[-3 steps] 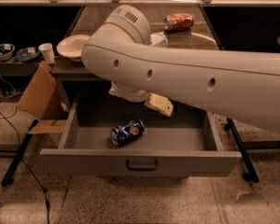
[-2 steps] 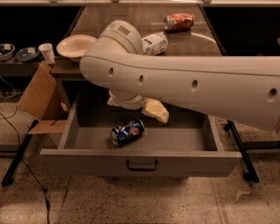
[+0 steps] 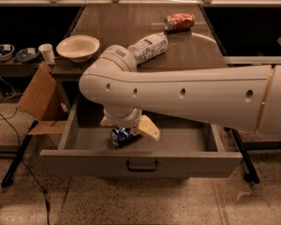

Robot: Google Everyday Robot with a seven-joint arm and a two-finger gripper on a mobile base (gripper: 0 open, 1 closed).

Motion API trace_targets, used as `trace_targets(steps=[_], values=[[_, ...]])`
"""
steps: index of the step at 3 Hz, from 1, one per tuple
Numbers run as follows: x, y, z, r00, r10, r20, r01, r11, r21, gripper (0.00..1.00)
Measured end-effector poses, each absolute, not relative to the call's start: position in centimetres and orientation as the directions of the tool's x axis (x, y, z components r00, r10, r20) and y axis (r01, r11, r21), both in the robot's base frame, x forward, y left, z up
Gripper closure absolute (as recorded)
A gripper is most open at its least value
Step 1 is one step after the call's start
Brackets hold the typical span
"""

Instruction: Pick pepsi can from top drawer and place on counter

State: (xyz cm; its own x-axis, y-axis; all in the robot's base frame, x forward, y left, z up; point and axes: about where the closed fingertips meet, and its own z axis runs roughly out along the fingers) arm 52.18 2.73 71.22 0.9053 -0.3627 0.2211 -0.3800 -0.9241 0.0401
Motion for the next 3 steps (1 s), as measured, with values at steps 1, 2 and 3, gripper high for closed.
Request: trace_targets(steps=[1, 2, 3], values=[[51.9, 4.4, 69.6, 0.918, -0.354, 0.177, -0.36, -0.933, 0.003, 0.0], [52.5, 5.7, 69.2, 0.921, -0.349, 0.173, -0.349, -0.937, -0.034, 0.0], [53.9, 6.2, 69.1, 0.917, -0.35, 0.19, -0.347, -0.937, -0.051, 0.0]])
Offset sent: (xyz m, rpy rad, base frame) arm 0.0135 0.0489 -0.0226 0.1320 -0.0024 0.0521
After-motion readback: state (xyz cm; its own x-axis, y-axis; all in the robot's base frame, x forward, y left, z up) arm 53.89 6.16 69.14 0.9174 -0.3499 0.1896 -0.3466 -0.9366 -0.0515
